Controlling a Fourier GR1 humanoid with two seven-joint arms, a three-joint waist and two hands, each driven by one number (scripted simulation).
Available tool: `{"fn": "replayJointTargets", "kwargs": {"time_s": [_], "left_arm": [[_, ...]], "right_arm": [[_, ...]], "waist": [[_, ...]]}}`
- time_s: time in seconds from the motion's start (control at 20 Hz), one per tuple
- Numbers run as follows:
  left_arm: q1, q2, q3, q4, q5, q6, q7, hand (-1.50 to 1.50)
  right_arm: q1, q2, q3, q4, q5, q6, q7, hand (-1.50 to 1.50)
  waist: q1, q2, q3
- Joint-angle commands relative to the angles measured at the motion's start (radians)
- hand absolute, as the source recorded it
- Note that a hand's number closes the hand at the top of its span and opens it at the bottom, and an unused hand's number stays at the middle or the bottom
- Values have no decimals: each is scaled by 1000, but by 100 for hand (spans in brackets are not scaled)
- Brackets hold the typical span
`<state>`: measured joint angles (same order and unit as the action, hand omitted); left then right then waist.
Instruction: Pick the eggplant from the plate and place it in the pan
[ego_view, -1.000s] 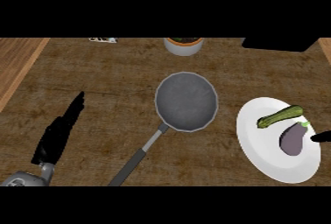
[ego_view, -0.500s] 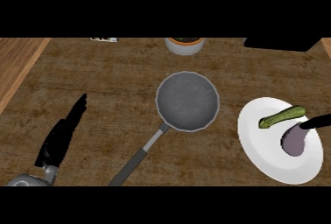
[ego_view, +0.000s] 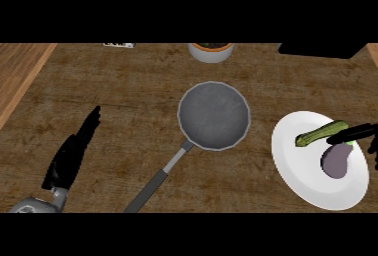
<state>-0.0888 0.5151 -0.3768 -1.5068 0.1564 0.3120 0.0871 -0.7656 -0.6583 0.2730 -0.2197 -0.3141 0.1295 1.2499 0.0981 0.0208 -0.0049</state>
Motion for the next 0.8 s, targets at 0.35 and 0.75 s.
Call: {"fn": "replayJointTargets", "kwargs": {"time_s": [0.35, 0.75], "left_arm": [[13, 17, 11, -29, -2, -9, 18, 0], [42, -22, -6, -15, -20, 12, -19, 0]], "right_arm": [[-100, 111, -2, 217, -32, 194, 237, -150], [-71, 146, -19, 219, -41, 230, 237, -150]], "waist": [[0, 7, 7], [-18, 9, 3]]}}
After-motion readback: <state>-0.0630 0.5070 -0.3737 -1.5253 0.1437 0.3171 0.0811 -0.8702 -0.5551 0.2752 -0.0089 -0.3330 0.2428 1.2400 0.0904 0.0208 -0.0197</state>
